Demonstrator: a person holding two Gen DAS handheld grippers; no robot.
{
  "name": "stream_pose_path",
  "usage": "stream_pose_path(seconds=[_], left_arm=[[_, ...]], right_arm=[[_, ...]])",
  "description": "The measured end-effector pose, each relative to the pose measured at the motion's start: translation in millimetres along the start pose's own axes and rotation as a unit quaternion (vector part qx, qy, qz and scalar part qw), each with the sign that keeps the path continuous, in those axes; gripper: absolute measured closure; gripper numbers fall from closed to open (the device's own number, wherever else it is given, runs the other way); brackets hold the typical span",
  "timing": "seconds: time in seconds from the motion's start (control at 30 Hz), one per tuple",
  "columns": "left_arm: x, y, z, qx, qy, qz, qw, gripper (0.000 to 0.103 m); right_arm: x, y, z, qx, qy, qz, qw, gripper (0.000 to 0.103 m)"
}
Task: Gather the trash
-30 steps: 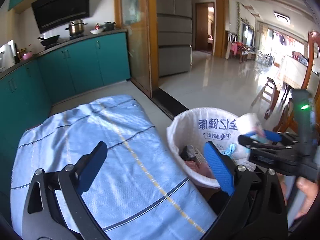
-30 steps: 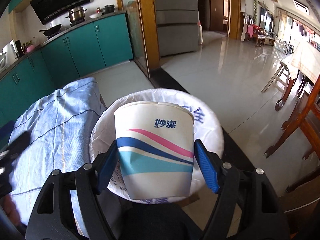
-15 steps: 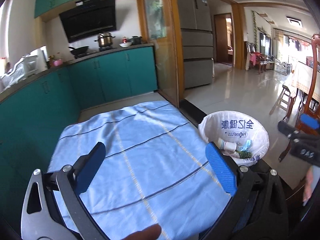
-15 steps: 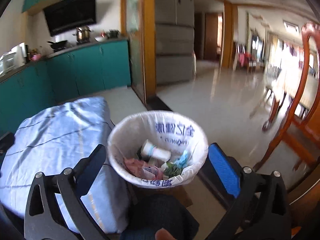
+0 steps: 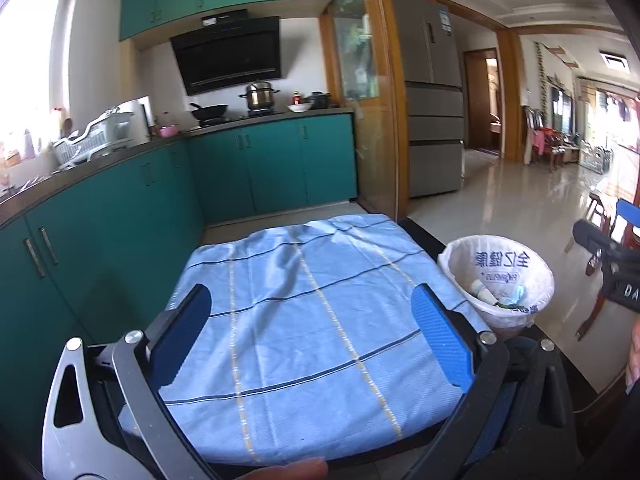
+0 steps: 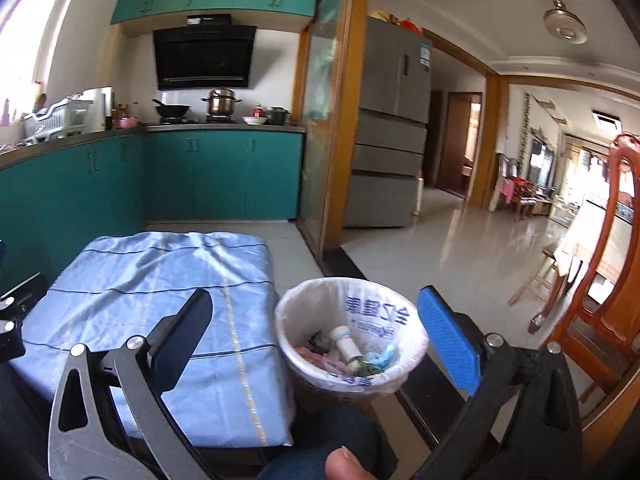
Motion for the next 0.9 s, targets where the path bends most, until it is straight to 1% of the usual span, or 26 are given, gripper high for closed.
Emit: stream_pose_path(seconds=[0.17,0.3,0.9], left_arm=[[-12,0,9,0.007,0.003,0.015,0.9998,0.003],[-12,2,15,0.016,0.001,0.015,0.9998,0.003],[1,8,28,0.030,-0.013,0.002,0.9995,0.003]], right_arm=[[-20,-4,3,-0.002,0.011,0.019,1.000,0.003],[-25,-5,4,-0.004,0.009,0.025,1.000,0.003],[-18,-7,10,-0.003,-0.006,0.015,1.000,0.003]])
Point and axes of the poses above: each gripper's, at about its wrist camera, not at the fingertips, and z roughly against the way its jaws point, x to its right, y to its top, the point moved 10 cm from there along -z, roughly the way its jaws point, and after that the axes turned 11 degrees about -z, right-handed, at the moved point
